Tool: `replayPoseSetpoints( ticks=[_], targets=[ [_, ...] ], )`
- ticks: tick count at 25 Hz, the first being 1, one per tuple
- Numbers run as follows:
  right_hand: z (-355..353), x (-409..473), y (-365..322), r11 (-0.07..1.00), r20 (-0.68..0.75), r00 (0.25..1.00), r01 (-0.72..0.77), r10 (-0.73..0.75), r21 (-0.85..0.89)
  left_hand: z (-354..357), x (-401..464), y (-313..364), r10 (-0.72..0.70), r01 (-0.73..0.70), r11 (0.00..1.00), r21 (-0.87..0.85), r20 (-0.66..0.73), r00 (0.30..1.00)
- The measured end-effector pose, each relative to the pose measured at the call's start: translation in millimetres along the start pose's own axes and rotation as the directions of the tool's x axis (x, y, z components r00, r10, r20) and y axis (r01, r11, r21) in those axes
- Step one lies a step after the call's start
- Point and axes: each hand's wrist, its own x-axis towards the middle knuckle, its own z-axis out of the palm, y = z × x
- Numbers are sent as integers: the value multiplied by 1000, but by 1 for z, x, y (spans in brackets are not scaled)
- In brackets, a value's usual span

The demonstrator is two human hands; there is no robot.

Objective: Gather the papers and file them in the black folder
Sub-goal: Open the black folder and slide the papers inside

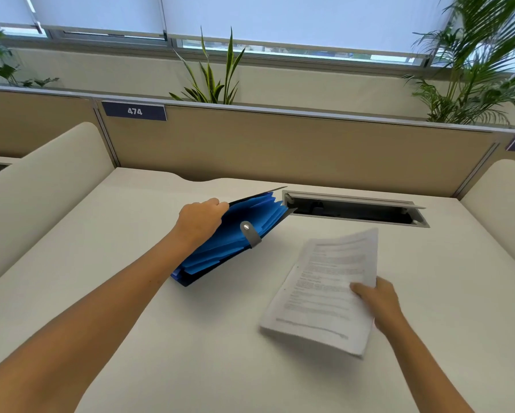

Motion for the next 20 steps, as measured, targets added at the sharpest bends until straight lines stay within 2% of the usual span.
replayPoseSetpoints(
  ticks=[4, 6, 8, 11, 13, 15, 17, 19, 20],
  targets=[
    [-18, -3, -81, 989, 16, 992, 120, -122, 90, 1, 0, -4, 78, -79, 997, 25, 18, 997],
    [-29, -10, -120, 989, 89, 985, 141, -145, 42, -1, -2, -2, 96, -96, 995, 1, 17, 995],
    [-38, -11, -152, 982, 235, 966, 144, -111, -126, -3, -3, 0, 83, -83, 996, -15, 21, 996],
    [-35, -12, -181, 897, 440, 897, 169, 31, -408, -5, -2, 1, 50, -48, 998, -49, 34, 998],
    [-22, -14, -188, 859, 481, 872, 179, 86, -479, -6, -2, 2, 31, -28, 997, -68, 44, 999],
    [-4, -15, -190, 816, 431, 899, 194, 74, -544, -6, -2, 3, 21, -16, 997, -72, 66, 998],
    [18, -18, -186, 863, 318, 947, 136, 31, -487, -7, -2, 5, 23, -13, 995, -96, 97, 995],
    [42, -19, -178, 972, 233, 972, 22, 35, -236, -10, -4, 9, 37, -21, 989, -145, 106, 994],
    [55, -19, -172, 991, 191, 981, -15, 40, -131, -11, -5, 10, 46, -29, 984, -173, 98, 994]
  ],
)
